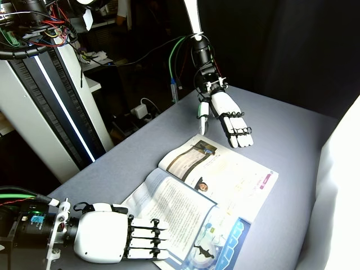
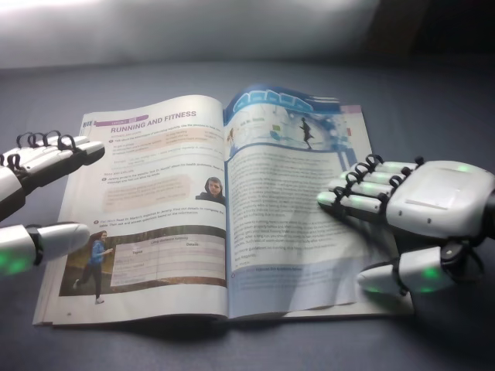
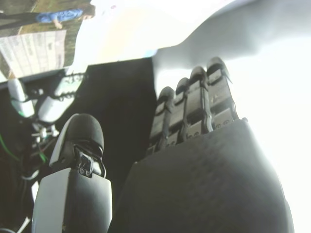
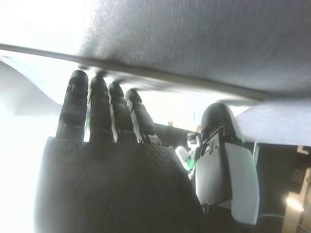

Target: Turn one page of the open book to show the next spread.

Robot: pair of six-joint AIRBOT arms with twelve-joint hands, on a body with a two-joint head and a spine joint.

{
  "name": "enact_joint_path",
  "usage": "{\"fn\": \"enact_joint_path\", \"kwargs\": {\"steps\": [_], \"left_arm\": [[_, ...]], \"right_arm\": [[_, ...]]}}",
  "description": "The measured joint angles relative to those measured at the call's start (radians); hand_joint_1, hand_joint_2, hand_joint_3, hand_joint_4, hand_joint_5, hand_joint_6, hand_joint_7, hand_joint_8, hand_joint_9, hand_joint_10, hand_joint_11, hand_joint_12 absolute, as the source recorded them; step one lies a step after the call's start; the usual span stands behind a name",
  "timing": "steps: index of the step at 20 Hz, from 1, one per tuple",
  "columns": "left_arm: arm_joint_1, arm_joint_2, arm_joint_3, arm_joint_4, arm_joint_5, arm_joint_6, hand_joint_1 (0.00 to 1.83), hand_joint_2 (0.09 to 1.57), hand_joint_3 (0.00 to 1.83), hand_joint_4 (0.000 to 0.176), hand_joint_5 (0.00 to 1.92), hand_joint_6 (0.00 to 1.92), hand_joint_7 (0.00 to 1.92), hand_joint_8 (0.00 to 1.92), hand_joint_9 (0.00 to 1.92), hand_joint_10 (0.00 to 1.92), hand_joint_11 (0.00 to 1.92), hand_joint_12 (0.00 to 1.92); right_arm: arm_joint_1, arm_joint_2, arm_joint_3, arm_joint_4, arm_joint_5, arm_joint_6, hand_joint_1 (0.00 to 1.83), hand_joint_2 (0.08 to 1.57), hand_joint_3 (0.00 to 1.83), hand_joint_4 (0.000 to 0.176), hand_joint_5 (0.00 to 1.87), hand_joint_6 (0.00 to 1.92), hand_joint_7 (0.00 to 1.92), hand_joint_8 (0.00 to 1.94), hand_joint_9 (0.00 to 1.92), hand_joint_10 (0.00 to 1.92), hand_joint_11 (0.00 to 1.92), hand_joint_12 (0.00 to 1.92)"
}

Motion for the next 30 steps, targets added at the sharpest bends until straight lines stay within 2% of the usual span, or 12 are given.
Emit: {"fn": "enact_joint_path", "kwargs": {"steps": [7,14,15,16,18,19,20,21,22,23,24,30], "left_arm": [[0.027,0.000,-0.004,-0.003,0.007,-0.001,0.37,1.31,0.00,0.002,0.10,0.01,0.00,0.00,0.00,0.00,0.00,0.00],[0.056,-0.019,-0.001,-0.024,0.010,-0.007,0.44,1.30,0.00,0.000,0.14,0.02,0.01,0.00,0.00,0.00,0.00,0.00],[0.060,-0.023,0.000,-0.031,0.011,-0.008,0.44,1.31,0.00,0.006,0.14,0.01,0.00,0.00,0.00,0.00,0.00,0.00],[0.061,-0.027,0.000,-0.029,0.010,-0.003,0.45,1.32,0.00,0.050,0.14,0.01,0.00,0.00,0.00,0.00,0.00,0.00],[0.061,-0.028,0.005,-0.020,0.006,-0.011,0.29,1.35,0.02,0.000,0.03,0.00,0.00,0.00,0.00,0.00,0.00,0.00],[0.061,-0.028,0.006,-0.025,0.005,-0.015,0.11,1.37,0.02,0.000,0.01,0.00,0.00,0.00,0.00,0.00,0.00,0.00],[0.061,-0.028,0.009,-0.026,0.007,-0.015,0.02,1.53,0.07,0.000,0.00,0.00,0.00,0.00,0.00,0.00,0.00,0.00],[0.061,-0.028,0.009,-0.028,0.008,-0.014,0.00,1.14,0.00,0.000,0.18,0.02,0.24,0.00,0.33,0.01,0.02,0.90],[0.061,-0.028,0.009,-0.031,0.007,-0.015,0.00,1.14,0.00,0.000,0.18,0.02,0.24,0.00,0.33,0.01,0.02,0.90],[0.061,-0.028,0.009,-0.030,0.007,-0.015,0.00,1.28,0.04,0.024,0.18,0.01,0.21,0.00,0.31,0.00,0.00,0.97],[0.061,-0.028,0.009,-0.024,0.006,-0.014,0.00,1.31,0.05,0.030,0.18,0.01,0.20,0.00,0.31,0.00,0.00,0.99],[0.069,-0.027,0.006,-0.054,-0.002,-0.010,0.00,1.32,0.05,0.031,0.18,0.01,0.20,0.00,0.31,0.00,0.00,1.00]], "right_arm": [[0.099,-0.098,0.037,-0.055,-0.016,0.012,0.12,1.19,0.00,0.000,0.00,0.00,0.00,0.00,0.00,0.00,0.00,0.00],[0.188,-0.200,0.099,-0.182,0.078,0.136,0.01,1.19,0.00,0.000,0.00,0.00,0.00,0.00,0.00,0.00,0.00,0.00],[0.209,-0.213,0.103,-0.211,0.100,0.157,0.00,1.17,0.00,0.000,0.00,0.00,0.00,0.00,0.00,0.00,0.00,0.00],[0.232,-0.227,0.103,-0.234,0.121,0.168,0.00,1.17,0.00,0.000,0.00,0.00,0.00,0.00,0.00,0.00,0.00,0.00],[0.254,-0.240,0.101,-0.249,0.193,0.185,0.07,1.16,0.00,0.000,0.00,0.00,0.00,0.00,0.00,0.00,0.00,0.00],[0.263,-0.241,0.098,-0.272,0.233,0.202,0.08,1.16,0.00,0.000,0.00,0.00,0.00,0.00,0.00,0.00,0.00,0.00],[0.277,-0.243,0.098,-0.300,0.257,0.226,0.08,1.16,0.00,0.000,0.00,0.00,0.00,0.00,0.00,0.00,0.00,0.00],[0.293,-0.244,0.094,-0.330,0.278,0.251,0.01,1.17,0.00,0.000,0.00,0.00,0.00,0.00,0.00,0.00,0.00,0.00],[0.303,-0.243,0.087,-0.347,0.300,0.264,0.01,1.17,0.00,0.000,0.00,0.00,0.00,0.00,0.00,0.00,0.00,0.00],[0.317,-0.243,0.074,-0.371,0.333,0.276,0.00,1.15,0.00,0.000,0.00,0.00,0.00,0.00,0.00,0.00,0.00,0.00],[0.325,-0.242,0.063,-0.393,0.357,0.285,0.09,1.15,0.00,0.000,0.00,0.00,0.00,0.00,0.00,0.00,0.00,0.00],[0.338,-0.142,-0.007,-0.447,0.505,0.306,0.00,1.13,0.00,0.000,0.00,0.00,0.00,0.00,0.00,0.00,0.00,0.00]]}}
